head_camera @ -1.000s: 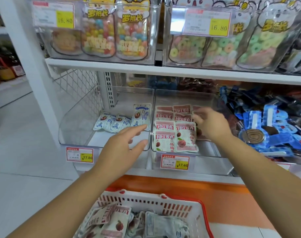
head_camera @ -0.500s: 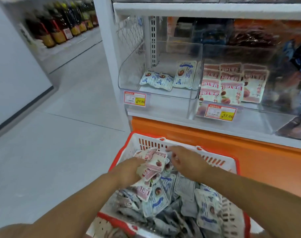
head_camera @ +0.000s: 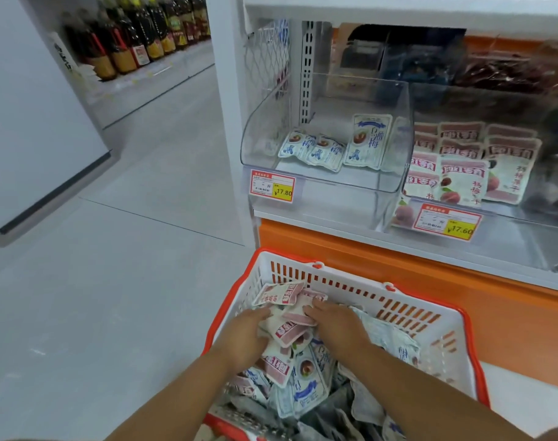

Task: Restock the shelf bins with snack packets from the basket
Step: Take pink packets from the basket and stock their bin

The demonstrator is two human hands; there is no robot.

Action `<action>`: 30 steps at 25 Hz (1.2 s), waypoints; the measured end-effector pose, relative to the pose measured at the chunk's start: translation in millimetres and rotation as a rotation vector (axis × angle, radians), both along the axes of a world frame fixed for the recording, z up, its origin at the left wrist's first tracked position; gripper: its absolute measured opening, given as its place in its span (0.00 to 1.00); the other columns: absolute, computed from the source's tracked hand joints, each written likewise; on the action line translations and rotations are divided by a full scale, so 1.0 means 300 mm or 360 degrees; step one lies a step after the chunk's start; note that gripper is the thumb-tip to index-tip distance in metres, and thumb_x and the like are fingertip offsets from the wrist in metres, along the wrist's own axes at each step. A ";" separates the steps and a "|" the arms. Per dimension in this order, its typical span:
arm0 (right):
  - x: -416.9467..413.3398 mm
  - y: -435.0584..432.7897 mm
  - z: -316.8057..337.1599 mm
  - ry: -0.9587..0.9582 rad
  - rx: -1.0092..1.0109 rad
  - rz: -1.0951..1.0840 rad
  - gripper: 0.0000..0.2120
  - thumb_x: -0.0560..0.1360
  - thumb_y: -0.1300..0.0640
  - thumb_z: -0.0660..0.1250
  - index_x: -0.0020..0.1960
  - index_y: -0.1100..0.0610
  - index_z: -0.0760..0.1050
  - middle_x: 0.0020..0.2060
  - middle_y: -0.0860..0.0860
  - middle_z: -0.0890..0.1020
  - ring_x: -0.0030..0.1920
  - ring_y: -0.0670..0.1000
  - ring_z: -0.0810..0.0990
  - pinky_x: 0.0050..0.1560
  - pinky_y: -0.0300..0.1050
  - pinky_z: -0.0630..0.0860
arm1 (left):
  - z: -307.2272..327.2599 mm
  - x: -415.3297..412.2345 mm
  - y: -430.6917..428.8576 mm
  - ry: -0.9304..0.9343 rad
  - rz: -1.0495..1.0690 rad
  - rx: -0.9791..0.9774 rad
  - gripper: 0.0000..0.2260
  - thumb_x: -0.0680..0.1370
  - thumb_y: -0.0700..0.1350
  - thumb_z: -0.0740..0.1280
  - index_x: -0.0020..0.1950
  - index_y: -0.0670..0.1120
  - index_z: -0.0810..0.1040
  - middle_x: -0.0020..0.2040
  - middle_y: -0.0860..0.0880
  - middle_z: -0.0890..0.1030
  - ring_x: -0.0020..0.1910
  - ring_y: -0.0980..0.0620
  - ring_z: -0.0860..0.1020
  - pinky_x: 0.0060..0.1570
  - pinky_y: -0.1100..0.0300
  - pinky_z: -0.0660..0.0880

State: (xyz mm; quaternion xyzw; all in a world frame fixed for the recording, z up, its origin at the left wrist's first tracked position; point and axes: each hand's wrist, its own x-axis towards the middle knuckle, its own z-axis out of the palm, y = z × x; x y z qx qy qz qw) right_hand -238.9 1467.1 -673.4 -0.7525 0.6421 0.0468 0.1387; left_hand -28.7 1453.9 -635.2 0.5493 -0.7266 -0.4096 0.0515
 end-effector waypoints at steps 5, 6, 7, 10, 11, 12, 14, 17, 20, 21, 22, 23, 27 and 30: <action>-0.062 0.065 0.171 -0.1030 -0.0175 -0.0771 0.12 0.83 0.54 0.58 0.54 0.52 0.80 0.49 0.49 0.84 0.47 0.48 0.81 0.46 0.39 0.76 | 0.016 -0.082 -0.021 0.0316 0.0331 0.0289 0.21 0.76 0.47 0.70 0.69 0.53 0.72 0.64 0.52 0.77 0.55 0.55 0.78 0.56 0.58 0.77; -0.076 0.077 0.200 -0.1390 -0.0155 -0.1011 0.13 0.83 0.53 0.58 0.49 0.53 0.81 0.45 0.51 0.85 0.44 0.49 0.82 0.43 0.40 0.77 | 0.030 -0.105 -0.021 0.0495 0.0376 0.0434 0.24 0.74 0.49 0.73 0.69 0.54 0.73 0.63 0.52 0.77 0.55 0.54 0.79 0.59 0.53 0.77; -0.093 0.089 0.226 -0.1678 -0.0138 -0.1196 0.13 0.82 0.52 0.59 0.46 0.54 0.81 0.44 0.52 0.85 0.43 0.50 0.82 0.44 0.44 0.79 | 0.042 -0.126 -0.020 0.0699 0.0430 0.0598 0.26 0.72 0.51 0.75 0.69 0.55 0.72 0.63 0.52 0.77 0.55 0.52 0.80 0.61 0.49 0.77; -0.141 0.132 0.285 -0.2390 -0.0016 -0.1491 0.10 0.81 0.57 0.62 0.47 0.59 0.80 0.41 0.57 0.84 0.40 0.54 0.83 0.41 0.48 0.80 | 0.090 -0.179 -0.012 0.1209 0.0529 0.1070 0.29 0.70 0.46 0.75 0.71 0.47 0.71 0.62 0.43 0.80 0.56 0.44 0.82 0.56 0.51 0.79; -0.153 0.147 0.296 -0.2586 0.0035 -0.1532 0.09 0.81 0.59 0.61 0.50 0.61 0.79 0.40 0.59 0.84 0.39 0.55 0.84 0.38 0.46 0.80 | 0.103 -0.195 -0.005 0.1299 0.0530 0.1142 0.26 0.72 0.44 0.73 0.69 0.44 0.72 0.59 0.42 0.82 0.56 0.43 0.82 0.53 0.52 0.80; -0.164 0.162 0.305 -0.2716 0.0087 -0.1547 0.08 0.81 0.61 0.61 0.53 0.64 0.77 0.41 0.60 0.84 0.39 0.56 0.84 0.36 0.45 0.81 | 0.114 -0.209 0.004 0.1350 0.0535 0.1168 0.22 0.74 0.43 0.71 0.67 0.41 0.74 0.57 0.41 0.83 0.55 0.43 0.82 0.52 0.53 0.80; -0.183 0.193 0.314 -0.2826 0.0211 -0.1539 0.09 0.80 0.64 0.60 0.58 0.65 0.76 0.44 0.61 0.84 0.42 0.57 0.84 0.38 0.46 0.82 | 0.135 -0.231 0.019 0.1370 0.0568 0.1129 0.16 0.76 0.42 0.68 0.64 0.40 0.77 0.55 0.40 0.84 0.54 0.43 0.83 0.50 0.53 0.81; -0.212 0.233 0.317 -0.2696 0.0337 -0.1388 0.11 0.78 0.65 0.62 0.59 0.63 0.75 0.47 0.60 0.84 0.45 0.58 0.84 0.44 0.50 0.81 | 0.168 -0.248 0.029 0.1342 0.0561 0.1010 0.13 0.79 0.42 0.66 0.62 0.40 0.78 0.54 0.41 0.84 0.53 0.44 0.83 0.48 0.53 0.81; -0.220 0.251 0.338 -0.2533 0.0317 -0.1249 0.17 0.72 0.56 0.73 0.59 0.60 0.78 0.47 0.61 0.83 0.47 0.58 0.82 0.48 0.50 0.78 | 0.208 -0.269 0.041 0.1260 0.0520 0.0903 0.12 0.79 0.45 0.66 0.58 0.40 0.80 0.52 0.43 0.85 0.51 0.46 0.84 0.45 0.55 0.81; -0.217 0.252 0.347 -0.2498 0.0278 -0.1256 0.18 0.69 0.55 0.75 0.57 0.61 0.79 0.42 0.60 0.82 0.43 0.56 0.82 0.47 0.49 0.77 | 0.216 -0.278 0.043 0.1248 0.0508 0.0884 0.12 0.79 0.46 0.66 0.57 0.40 0.81 0.51 0.43 0.85 0.51 0.46 0.84 0.47 0.54 0.81; -0.216 0.249 0.351 -0.2467 0.0217 -0.1288 0.18 0.67 0.54 0.75 0.53 0.63 0.79 0.38 0.59 0.81 0.38 0.54 0.80 0.44 0.47 0.76 | 0.223 -0.286 0.045 0.1261 0.0503 0.0882 0.12 0.78 0.46 0.67 0.57 0.41 0.81 0.52 0.43 0.85 0.52 0.45 0.84 0.49 0.53 0.81; -0.215 0.247 0.356 -0.2480 0.0169 -0.1321 0.16 0.66 0.55 0.75 0.48 0.64 0.79 0.35 0.58 0.80 0.35 0.53 0.79 0.42 0.46 0.75 | 0.228 -0.295 0.046 0.1294 0.0506 0.0893 0.12 0.78 0.46 0.67 0.58 0.40 0.80 0.52 0.42 0.85 0.52 0.45 0.83 0.51 0.51 0.81; -0.225 0.253 0.367 -0.2676 0.0199 -0.1299 0.10 0.68 0.60 0.73 0.46 0.65 0.79 0.37 0.59 0.81 0.36 0.55 0.80 0.41 0.47 0.76 | 0.247 -0.342 0.066 0.1389 0.0493 0.0908 0.11 0.76 0.38 0.69 0.58 0.41 0.79 0.52 0.42 0.85 0.52 0.44 0.83 0.50 0.53 0.81; -0.244 0.250 0.398 -0.2507 0.0267 -0.1235 0.14 0.70 0.63 0.73 0.54 0.65 0.77 0.44 0.62 0.84 0.42 0.61 0.83 0.43 0.47 0.79 | 0.260 -0.357 0.064 0.1372 0.0454 0.0834 0.13 0.76 0.38 0.70 0.60 0.40 0.78 0.52 0.43 0.85 0.51 0.44 0.84 0.51 0.50 0.81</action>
